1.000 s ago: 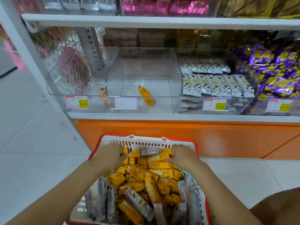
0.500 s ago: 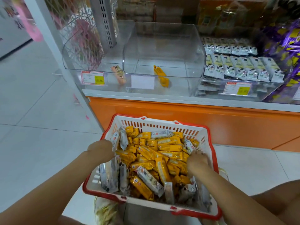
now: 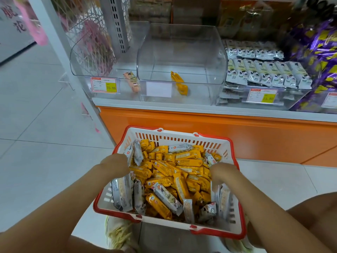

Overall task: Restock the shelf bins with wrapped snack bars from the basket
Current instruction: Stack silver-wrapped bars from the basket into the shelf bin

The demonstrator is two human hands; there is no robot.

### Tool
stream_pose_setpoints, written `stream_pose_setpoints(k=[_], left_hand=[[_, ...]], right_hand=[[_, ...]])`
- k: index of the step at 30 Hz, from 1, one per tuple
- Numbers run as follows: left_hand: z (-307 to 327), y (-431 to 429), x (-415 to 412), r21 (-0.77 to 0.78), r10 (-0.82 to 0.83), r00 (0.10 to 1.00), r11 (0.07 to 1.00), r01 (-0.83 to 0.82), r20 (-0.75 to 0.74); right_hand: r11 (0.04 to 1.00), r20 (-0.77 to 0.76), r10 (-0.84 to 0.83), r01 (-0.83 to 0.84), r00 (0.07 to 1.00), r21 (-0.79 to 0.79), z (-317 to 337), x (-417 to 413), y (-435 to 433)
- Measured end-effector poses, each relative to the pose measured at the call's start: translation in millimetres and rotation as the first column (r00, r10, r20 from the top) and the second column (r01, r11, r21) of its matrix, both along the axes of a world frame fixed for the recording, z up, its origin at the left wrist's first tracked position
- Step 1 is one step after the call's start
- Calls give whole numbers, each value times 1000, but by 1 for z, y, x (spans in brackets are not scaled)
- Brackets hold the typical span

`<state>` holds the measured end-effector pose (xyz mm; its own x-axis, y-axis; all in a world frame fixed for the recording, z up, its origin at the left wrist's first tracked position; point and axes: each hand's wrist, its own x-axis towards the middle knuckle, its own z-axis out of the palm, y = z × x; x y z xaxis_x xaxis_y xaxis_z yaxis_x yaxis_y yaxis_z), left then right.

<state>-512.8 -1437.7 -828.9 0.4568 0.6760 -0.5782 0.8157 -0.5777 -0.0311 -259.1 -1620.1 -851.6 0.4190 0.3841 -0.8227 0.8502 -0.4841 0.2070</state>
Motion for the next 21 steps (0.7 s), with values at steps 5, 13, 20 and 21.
stream_pose_setpoints(k=[5,13,20,21], left_hand=[[18,-25,27,-337,91,980,941,-26,178],[54,-59,53,-992,897,431,122,-42,93],[77,-43,52,-966,1000,-15,-2,258,-6],[78,-41,51,-959,1000,-30,7,282,-1]], right_hand=[[922,-118,-86,124,989,366,56,11,7],[182,-319,9,312,948,933,94,-44,21],[3,-275,211,281,938,960,97,-70,27],[33,-333,238,336,912,941,100,-69,27]])
